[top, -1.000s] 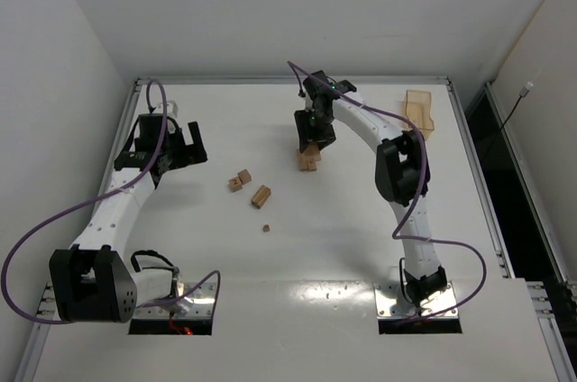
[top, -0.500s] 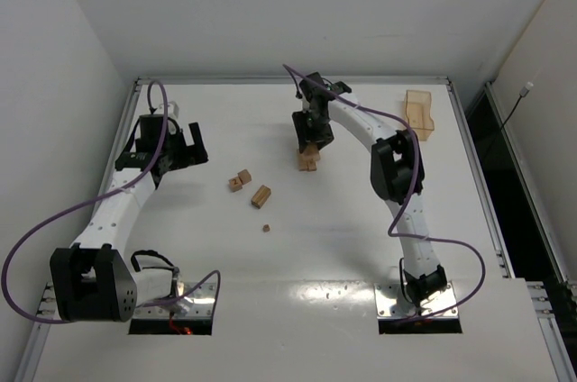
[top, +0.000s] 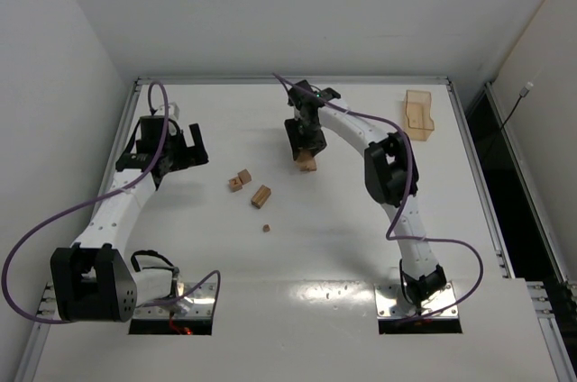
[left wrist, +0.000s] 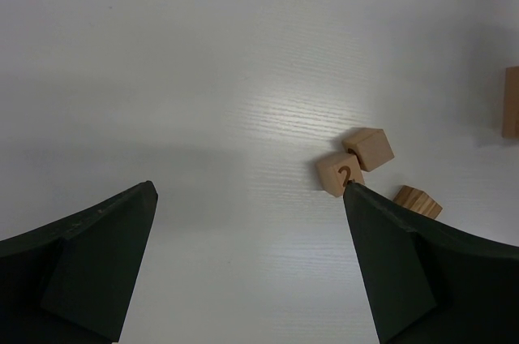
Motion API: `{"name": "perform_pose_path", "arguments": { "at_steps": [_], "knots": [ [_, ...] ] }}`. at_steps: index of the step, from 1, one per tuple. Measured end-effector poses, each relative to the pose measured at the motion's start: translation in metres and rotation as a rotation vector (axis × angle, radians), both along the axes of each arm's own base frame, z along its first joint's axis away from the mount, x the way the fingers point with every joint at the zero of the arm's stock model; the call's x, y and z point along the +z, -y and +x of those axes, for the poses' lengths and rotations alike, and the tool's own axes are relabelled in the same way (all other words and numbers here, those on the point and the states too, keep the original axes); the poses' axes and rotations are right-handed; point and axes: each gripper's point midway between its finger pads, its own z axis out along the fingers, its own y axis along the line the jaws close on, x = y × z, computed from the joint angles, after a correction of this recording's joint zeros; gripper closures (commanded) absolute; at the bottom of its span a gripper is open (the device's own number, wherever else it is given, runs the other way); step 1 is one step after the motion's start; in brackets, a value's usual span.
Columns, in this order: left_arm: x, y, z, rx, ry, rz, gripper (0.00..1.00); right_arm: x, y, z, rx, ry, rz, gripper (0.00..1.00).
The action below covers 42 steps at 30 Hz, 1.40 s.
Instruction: Build the wood block tower
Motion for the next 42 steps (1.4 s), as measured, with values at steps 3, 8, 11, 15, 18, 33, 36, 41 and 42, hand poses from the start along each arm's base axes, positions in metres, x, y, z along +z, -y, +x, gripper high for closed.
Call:
{"name": "perform_pose_path", "arguments": {
  "at_steps": [3,8,11,15,18,33,36,41,42],
  "knots": [
    [-0.002,0.000,-0.001,0.000,-0.004,0.000,0.00,-0.005,0.003,0.001,-0.009,-0.001,-0.017,1.00],
    [-0.002,0.000,-0.001,0.000,-0.003,0.000,0.00,-0.013,0.011,0.004,-0.024,-0.007,-0.041,1.00],
    [-0.002,0.001,0.000,-0.002,-0.002,-0.003,0.00,-0.013,0.013,0.006,-0.030,-0.005,-0.045,1.00],
    [-0.003,0.001,0.000,-0.005,-0.006,-0.005,0.00,-0.015,0.015,0.006,-0.039,-0.009,-0.046,1.00],
    [-0.003,0.001,0.000,-0.006,-0.006,-0.005,0.00,-0.021,0.016,0.006,-0.044,-0.018,-0.050,1.00],
    [-0.009,0.002,0.002,-0.007,-0.023,-0.006,0.00,-0.025,0.016,0.006,-0.048,-0.025,-0.051,1.00],
    [-0.009,0.002,0.002,-0.008,-0.023,-0.008,0.00,-0.025,0.016,0.006,-0.050,-0.025,-0.052,1.00],
    [-0.009,0.002,0.002,-0.009,-0.023,-0.009,0.00,-0.026,0.016,0.006,-0.053,-0.026,-0.051,0.63],
    [-0.009,0.002,0.002,-0.010,-0.024,-0.010,0.00,-0.026,0.016,0.006,-0.053,-0.026,-0.051,0.56]
  ]
}}
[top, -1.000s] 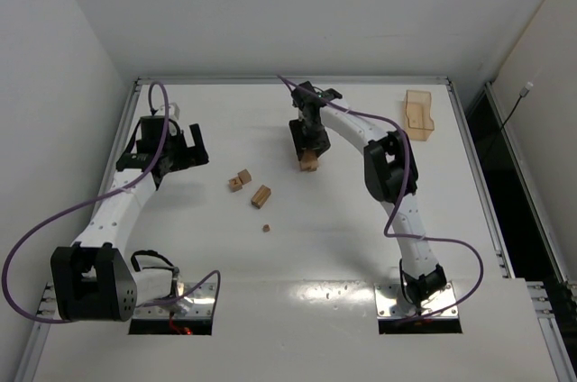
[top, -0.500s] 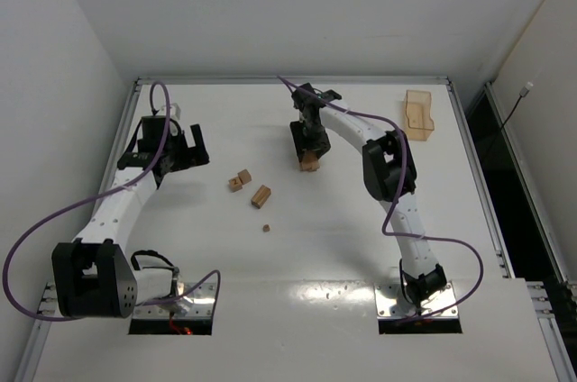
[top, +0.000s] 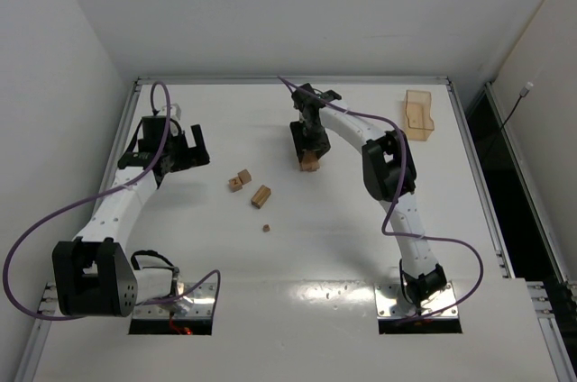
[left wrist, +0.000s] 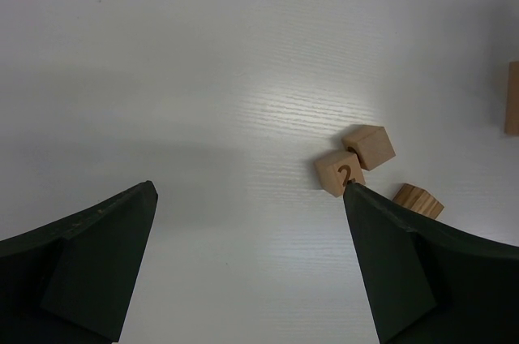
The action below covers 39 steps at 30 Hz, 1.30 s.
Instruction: Build the wood block tower
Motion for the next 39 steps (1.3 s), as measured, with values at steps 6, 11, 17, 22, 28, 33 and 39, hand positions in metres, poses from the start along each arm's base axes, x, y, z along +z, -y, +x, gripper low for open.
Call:
{"name": "perform_pose_path", "arguments": {
  "at_steps": [6,11,17,22,28,33,39],
  "knots": [
    [-0.001,0.000,0.000,-0.001,-0.004,-0.001,0.00,-0.005,-0.001,-0.001,-0.004,-0.011,0.004,0.21],
    [-0.003,0.001,0.000,-0.003,-0.010,-0.003,0.00,-0.013,-0.002,-0.004,-0.002,-0.031,0.007,0.00],
    [-0.002,0.002,0.001,-0.010,-0.003,-0.009,0.00,-0.013,-0.004,-0.005,0.014,-0.035,0.014,0.00],
    [-0.004,0.003,0.000,-0.014,-0.006,-0.014,0.00,0.010,-0.004,0.000,0.034,-0.003,0.051,0.00],
    [-0.004,0.002,-0.002,-0.010,-0.003,-0.010,0.00,0.108,0.005,0.003,0.099,0.177,0.127,0.00],
    [0.003,-0.010,-0.003,0.045,0.021,-0.009,0.00,0.196,-0.001,-0.022,0.328,0.366,0.241,0.00],
    [-0.014,-0.058,-0.002,0.219,-0.070,-0.011,0.00,0.197,-0.063,-0.066,0.529,0.327,0.346,0.00]
  ]
}}
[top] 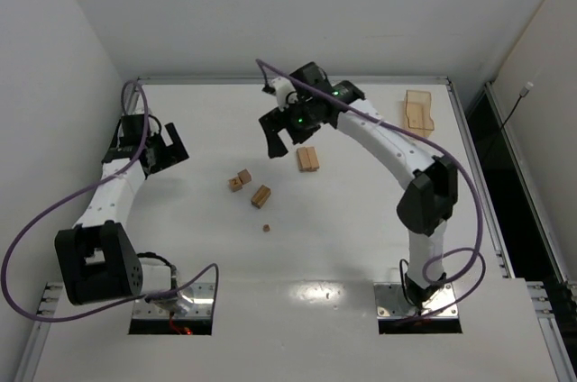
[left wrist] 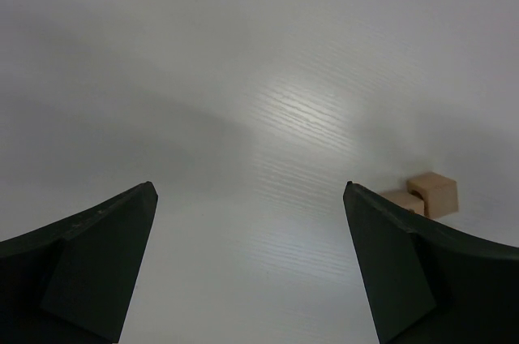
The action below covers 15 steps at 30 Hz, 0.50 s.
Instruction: Build the wood block tower
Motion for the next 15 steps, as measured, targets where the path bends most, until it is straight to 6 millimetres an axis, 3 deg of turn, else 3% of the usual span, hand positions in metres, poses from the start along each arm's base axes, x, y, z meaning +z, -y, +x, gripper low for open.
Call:
{"name": "perform_pose_path", "arguments": {
  "at_steps": [2,6,8,11,15],
  "knots": [
    [-0.001,-0.010,0.003,0.034,-0.016,0.007,0.00,-0.026,-0.021,-0.012,0.044,-0.057,-0.022,0.00],
    [0.001,-0.010,0.002,0.038,-0.018,0.008,0.00,-0.084,-0.059,-0.029,0.118,-0.153,-0.098,0.00],
    [0.005,-0.009,0.001,0.035,-0.009,0.008,0.00,-0.104,-0.073,-0.032,0.141,-0.163,-0.127,0.00],
    [0.013,-0.009,-0.001,0.032,0.015,0.015,0.00,-0.121,-0.088,-0.038,0.149,-0.168,-0.155,0.00],
    [0.021,-0.009,-0.003,0.030,0.043,0.021,0.00,-0.125,-0.092,-0.035,0.110,-0.159,-0.165,0.00]
  ]
}}
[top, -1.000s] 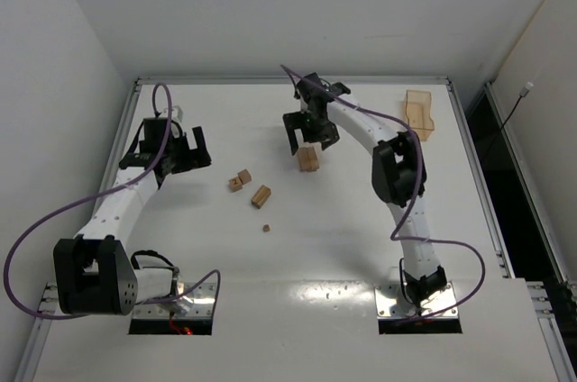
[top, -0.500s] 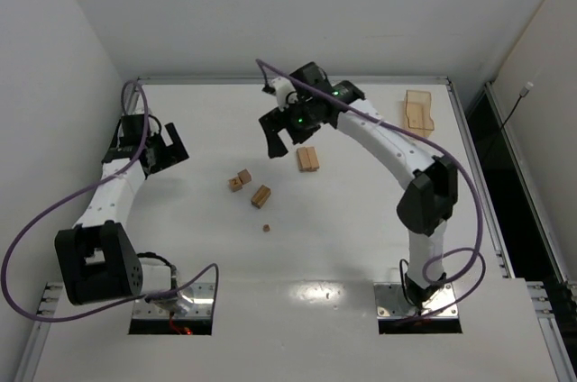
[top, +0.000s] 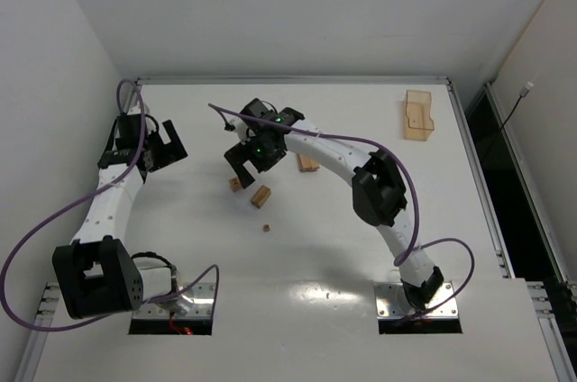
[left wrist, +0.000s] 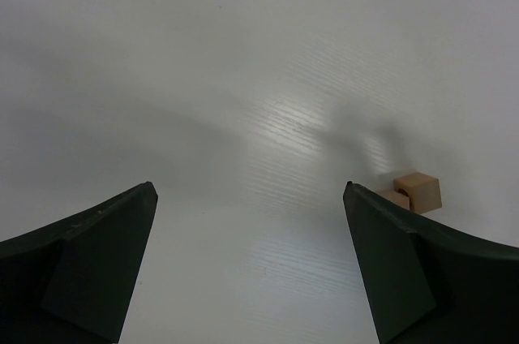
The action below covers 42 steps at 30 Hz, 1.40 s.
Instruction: Build the wood block tower
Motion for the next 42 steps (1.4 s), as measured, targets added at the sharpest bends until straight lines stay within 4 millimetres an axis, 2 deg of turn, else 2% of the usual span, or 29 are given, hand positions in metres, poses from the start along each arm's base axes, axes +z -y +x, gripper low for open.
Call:
{"name": "perform_pose_path", "arguments": {
  "at_steps": [5,13,19,28,42],
  "knots": [
    [-0.004,0.002,-0.001,-0.006,-0.004,-0.006,0.00,-0.004,-0.001,0.016,-0.089,0.047,-0.031,0.00],
    [-0.008,0.003,-0.003,-0.009,-0.013,-0.010,0.00,-0.030,-0.023,0.041,-0.235,0.019,-0.010,0.00],
    [-0.010,0.003,-0.004,-0.009,-0.018,-0.011,0.00,-0.046,-0.023,0.042,-0.283,0.001,-0.034,0.00],
    [-0.013,0.004,-0.006,-0.014,-0.014,-0.015,0.00,-0.051,-0.039,0.049,-0.288,0.026,0.003,0.00],
    [-0.011,0.006,-0.004,-0.023,-0.006,-0.022,0.00,-0.049,-0.064,0.026,-0.175,0.089,-0.007,0.00]
  ]
}}
